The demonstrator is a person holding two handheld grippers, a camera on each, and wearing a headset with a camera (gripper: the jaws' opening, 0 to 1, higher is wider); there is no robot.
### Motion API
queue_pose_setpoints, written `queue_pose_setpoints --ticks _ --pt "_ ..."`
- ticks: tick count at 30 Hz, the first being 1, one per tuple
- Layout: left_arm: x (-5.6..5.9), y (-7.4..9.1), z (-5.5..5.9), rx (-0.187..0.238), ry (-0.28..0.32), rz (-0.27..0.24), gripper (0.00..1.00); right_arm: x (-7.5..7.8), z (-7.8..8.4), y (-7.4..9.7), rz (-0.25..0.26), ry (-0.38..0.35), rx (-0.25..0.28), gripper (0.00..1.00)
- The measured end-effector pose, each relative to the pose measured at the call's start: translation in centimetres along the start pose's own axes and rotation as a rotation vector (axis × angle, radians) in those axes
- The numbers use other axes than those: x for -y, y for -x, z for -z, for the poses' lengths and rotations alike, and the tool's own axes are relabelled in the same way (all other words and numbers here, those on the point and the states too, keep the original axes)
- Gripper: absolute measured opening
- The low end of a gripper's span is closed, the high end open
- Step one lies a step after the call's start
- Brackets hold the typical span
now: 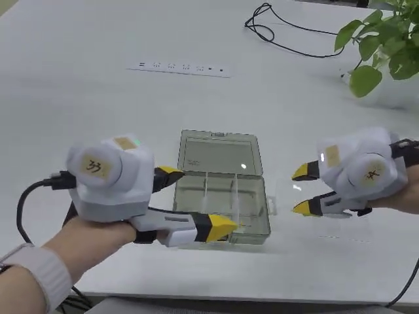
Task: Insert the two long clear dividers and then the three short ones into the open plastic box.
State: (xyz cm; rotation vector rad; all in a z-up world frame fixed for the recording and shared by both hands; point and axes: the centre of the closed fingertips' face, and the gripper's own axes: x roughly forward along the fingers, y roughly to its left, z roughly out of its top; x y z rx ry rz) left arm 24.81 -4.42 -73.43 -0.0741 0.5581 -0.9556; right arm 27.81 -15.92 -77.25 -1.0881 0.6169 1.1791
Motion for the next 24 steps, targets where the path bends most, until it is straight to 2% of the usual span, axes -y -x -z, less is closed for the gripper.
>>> queue_pose_setpoints --ticks 3,7,10,13,18,19,21,24 --pt "0.0 -0.5 -0.6 0.014 0.040 0.011 0.72 0.2 -1.7 0.7 0.036 0.036 0.024 0.32" --pt "0.3 -1.0 -1.3 0.026 0.105 0.036 0.59 0.6 -4.1 1.5 0.080 0.105 0.048 0.32" --pt "0.5 -1.3 -1.5 0.016 0.140 0.050 0.51 0.7 -5.6 1.8 0.097 0.140 0.051 0.32" --pt "0.9 -1.6 -1.8 0.025 0.187 0.076 0.41 0.7 -7.2 2.0 0.105 0.162 0.070 0.32" --pt "0.7 -1.8 -2.0 0.033 0.249 0.080 0.28 0.5 -8.8 2.1 0.113 0.203 0.084 0.32" --pt "0.6 -1.7 -2.1 0.046 0.260 0.076 0.25 0.5 -9.1 2.1 0.111 0.208 0.086 0.32" --pt "0.5 -1.6 -2.1 0.048 0.304 0.089 0.18 0.5 -9.4 2.0 0.115 0.209 0.080 0.32" --pt "0.7 -1.5 -2.0 0.048 0.328 0.102 0.13 0.2 -9.7 1.9 0.110 0.215 0.081 0.32"
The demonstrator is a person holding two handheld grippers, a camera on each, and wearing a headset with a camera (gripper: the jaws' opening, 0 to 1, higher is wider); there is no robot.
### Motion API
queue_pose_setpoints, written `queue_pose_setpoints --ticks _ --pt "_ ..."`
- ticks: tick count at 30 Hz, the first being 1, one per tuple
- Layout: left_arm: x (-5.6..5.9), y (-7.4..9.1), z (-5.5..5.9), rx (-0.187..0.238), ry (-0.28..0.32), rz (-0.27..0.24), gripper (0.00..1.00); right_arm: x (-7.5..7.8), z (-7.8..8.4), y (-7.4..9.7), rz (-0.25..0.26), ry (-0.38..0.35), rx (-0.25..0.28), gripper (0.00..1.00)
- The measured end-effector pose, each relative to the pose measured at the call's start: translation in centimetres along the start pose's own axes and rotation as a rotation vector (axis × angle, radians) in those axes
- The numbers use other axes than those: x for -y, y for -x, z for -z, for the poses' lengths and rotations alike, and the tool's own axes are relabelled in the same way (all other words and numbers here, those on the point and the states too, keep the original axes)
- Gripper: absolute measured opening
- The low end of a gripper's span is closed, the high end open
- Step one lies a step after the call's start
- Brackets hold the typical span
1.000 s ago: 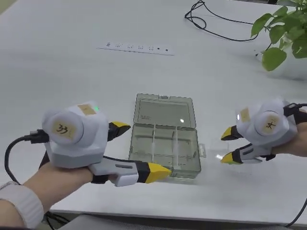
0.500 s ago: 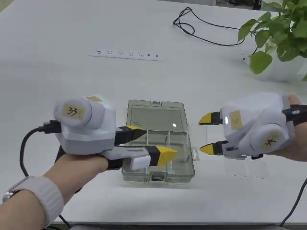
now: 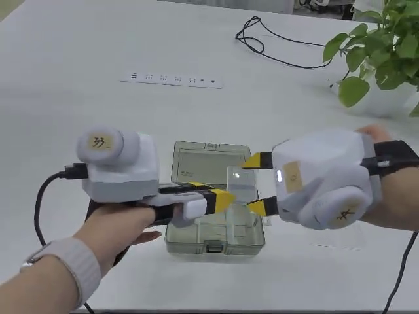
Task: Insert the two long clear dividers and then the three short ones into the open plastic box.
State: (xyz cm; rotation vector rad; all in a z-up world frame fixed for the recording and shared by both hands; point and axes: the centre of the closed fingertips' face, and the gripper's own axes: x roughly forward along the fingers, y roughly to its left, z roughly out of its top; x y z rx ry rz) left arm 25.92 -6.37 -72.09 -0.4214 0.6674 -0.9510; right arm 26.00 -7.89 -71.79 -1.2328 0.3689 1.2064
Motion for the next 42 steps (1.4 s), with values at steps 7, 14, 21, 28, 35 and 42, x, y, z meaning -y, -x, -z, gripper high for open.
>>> queue_pose_setpoints --ticks 7,14,21,28,35,42 --pt "0.7 -0.1 0.6 -0.011 0.043 0.029 0.03 -0.3 -0.3 -0.3 -0.007 0.029 -0.008 0.32" --pt "1.6 -0.1 0.9 -0.018 0.059 0.078 0.00 -0.8 -0.3 -0.3 -0.016 0.067 -0.018 0.32" --pt "1.7 0.2 1.1 0.001 0.091 0.090 0.00 -0.9 -0.5 -0.1 -0.019 0.084 -0.011 0.33" --pt "1.8 1.0 1.8 -0.016 0.025 0.102 0.00 -0.9 -1.3 0.3 -0.062 0.044 0.046 0.37" --pt "2.0 1.8 2.4 -0.039 -0.142 0.148 0.00 0.3 -2.5 2.0 -0.173 -0.213 0.152 0.33" --pt "2.6 2.4 2.7 -0.041 -0.339 0.199 0.00 0.1 -2.9 3.0 -0.394 -0.337 0.179 0.25"
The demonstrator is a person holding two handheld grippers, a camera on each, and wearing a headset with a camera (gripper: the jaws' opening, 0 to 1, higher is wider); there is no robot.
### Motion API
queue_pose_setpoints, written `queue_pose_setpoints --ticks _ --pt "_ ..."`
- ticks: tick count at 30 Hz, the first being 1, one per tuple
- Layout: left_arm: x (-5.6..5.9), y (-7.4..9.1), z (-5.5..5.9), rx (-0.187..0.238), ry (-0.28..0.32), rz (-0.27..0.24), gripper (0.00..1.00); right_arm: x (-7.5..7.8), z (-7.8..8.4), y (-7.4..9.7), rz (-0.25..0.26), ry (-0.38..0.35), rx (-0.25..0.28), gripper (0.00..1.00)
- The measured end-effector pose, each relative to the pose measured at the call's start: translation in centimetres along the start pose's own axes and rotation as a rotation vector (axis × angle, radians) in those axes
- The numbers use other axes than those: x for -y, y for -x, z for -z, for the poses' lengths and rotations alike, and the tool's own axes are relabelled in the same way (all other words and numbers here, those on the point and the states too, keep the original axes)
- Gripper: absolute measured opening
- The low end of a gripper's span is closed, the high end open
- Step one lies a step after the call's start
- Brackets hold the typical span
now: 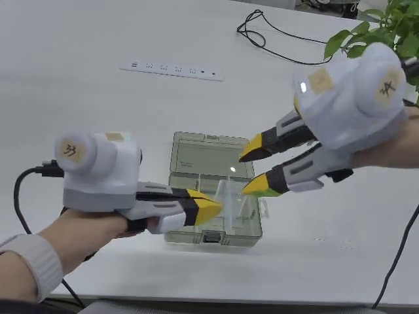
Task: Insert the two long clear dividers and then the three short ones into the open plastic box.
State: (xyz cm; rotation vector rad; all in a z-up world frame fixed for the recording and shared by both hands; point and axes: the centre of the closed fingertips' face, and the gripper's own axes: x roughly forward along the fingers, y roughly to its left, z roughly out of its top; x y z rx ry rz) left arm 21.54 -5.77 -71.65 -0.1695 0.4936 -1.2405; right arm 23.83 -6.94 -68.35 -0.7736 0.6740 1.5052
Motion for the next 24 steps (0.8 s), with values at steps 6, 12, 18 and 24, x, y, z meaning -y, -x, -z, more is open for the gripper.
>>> queue_pose_setpoints --ticks 6,12,18,24 --pt "0.4 0.1 -0.3 0.015 -0.086 0.028 0.00 -1.4 -0.3 -0.3 -0.136 -0.023 -0.066 0.17" --pt "0.6 0.1 -0.4 0.021 -0.135 0.039 0.00 -1.9 -0.1 -1.1 -0.192 -0.025 -0.122 0.13" --pt "0.8 0.3 -0.7 0.037 -0.149 0.044 0.00 -2.4 -0.2 -1.5 -0.225 -0.029 -0.143 0.07" --pt "0.8 0.3 -0.6 0.033 -0.150 0.048 0.00 -2.8 -0.2 -1.8 -0.261 -0.004 -0.166 0.03"
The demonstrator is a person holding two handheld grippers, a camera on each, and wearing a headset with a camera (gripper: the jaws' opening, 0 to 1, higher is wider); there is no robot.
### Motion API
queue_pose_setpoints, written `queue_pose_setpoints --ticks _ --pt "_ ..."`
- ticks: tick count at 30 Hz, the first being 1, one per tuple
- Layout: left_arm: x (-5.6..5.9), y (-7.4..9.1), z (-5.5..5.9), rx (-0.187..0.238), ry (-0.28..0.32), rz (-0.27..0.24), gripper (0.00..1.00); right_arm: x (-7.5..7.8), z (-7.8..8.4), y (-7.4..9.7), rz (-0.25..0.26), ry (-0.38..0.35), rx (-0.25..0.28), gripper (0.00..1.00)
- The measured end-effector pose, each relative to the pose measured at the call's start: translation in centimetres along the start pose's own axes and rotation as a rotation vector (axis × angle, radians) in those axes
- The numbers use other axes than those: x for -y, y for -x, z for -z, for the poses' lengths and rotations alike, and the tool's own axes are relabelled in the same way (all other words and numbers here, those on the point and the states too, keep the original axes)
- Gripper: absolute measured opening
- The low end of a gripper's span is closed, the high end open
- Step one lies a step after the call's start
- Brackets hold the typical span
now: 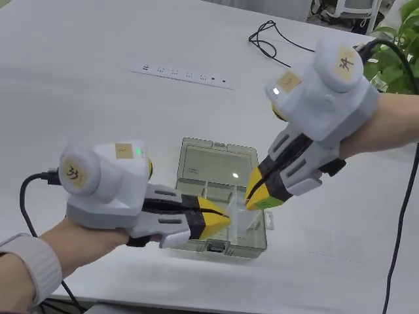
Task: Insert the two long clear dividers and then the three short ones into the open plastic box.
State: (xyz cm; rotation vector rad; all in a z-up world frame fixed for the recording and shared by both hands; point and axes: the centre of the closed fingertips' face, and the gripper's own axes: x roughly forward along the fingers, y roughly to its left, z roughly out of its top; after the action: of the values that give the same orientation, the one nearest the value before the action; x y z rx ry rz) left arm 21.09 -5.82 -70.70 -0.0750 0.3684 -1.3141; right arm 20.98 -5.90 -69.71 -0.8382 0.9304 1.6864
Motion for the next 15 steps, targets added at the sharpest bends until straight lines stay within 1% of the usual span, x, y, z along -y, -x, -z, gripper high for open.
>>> queue_pose_setpoints --ticks 3,5,6,10,12,13,15 --pt "0.2 -0.1 0.2 -0.012 -0.003 0.005 0.00 -0.3 0.0 -0.2 -0.009 0.010 -0.032 0.03" --pt "0.2 -0.2 0.4 -0.025 -0.003 0.005 0.00 -0.3 0.1 -0.4 -0.001 0.025 -0.062 0.03" --pt "0.2 -0.3 0.5 -0.030 -0.003 0.006 0.00 -0.2 0.2 -0.5 0.005 0.024 -0.082 0.02" --pt "0.0 -0.3 1.0 -0.048 -0.005 0.002 0.00 0.0 0.2 -0.8 0.024 0.008 -0.123 0.02" --pt "-0.2 -0.2 1.1 -0.053 0.000 -0.005 0.00 0.0 0.1 -0.9 0.029 0.010 -0.127 0.02" --pt "-0.2 -0.2 1.1 -0.054 0.002 -0.007 0.00 0.1 0.2 -0.9 0.035 -0.016 -0.136 0.02" --pt "-0.5 -0.1 1.1 -0.053 0.004 -0.021 0.00 0.3 0.1 -0.9 0.044 -0.006 -0.136 0.02"
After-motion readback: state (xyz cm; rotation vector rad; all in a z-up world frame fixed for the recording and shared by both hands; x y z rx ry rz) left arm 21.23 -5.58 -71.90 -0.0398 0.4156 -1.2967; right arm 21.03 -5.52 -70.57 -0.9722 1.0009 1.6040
